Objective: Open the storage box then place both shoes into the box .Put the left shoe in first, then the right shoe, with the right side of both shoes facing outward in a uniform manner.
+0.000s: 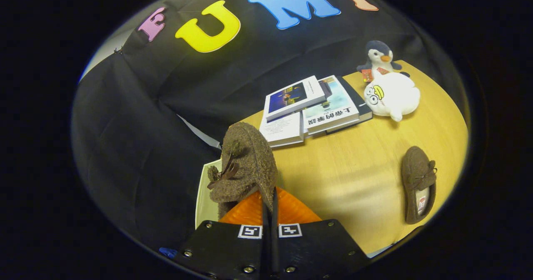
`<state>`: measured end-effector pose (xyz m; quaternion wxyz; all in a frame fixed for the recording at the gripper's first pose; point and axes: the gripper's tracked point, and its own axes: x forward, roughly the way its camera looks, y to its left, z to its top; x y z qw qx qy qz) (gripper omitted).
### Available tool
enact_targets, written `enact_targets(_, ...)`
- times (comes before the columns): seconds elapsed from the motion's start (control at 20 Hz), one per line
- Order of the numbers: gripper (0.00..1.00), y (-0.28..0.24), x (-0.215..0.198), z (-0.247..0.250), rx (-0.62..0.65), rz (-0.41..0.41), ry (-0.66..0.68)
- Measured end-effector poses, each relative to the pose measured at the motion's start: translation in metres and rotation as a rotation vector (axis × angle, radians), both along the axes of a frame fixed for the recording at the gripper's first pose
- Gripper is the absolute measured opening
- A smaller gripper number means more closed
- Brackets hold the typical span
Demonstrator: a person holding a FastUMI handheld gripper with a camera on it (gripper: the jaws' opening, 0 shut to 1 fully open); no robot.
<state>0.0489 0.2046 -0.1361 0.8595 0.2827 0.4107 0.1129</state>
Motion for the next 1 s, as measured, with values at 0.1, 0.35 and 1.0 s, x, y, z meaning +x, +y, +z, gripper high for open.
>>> enact_targets(0.1, 0.00, 0.022, 0.004, 0.003, 0.012, 0.014, -0.003)
enact_targets(0.35, 0.00, 0.075, 0.012, -0.011, 0.023, 0.048, 0.017)
enact_targets(1.0, 0.00, 0.165, 0.011, -0.093, 0.011, 0.038, 0.137)
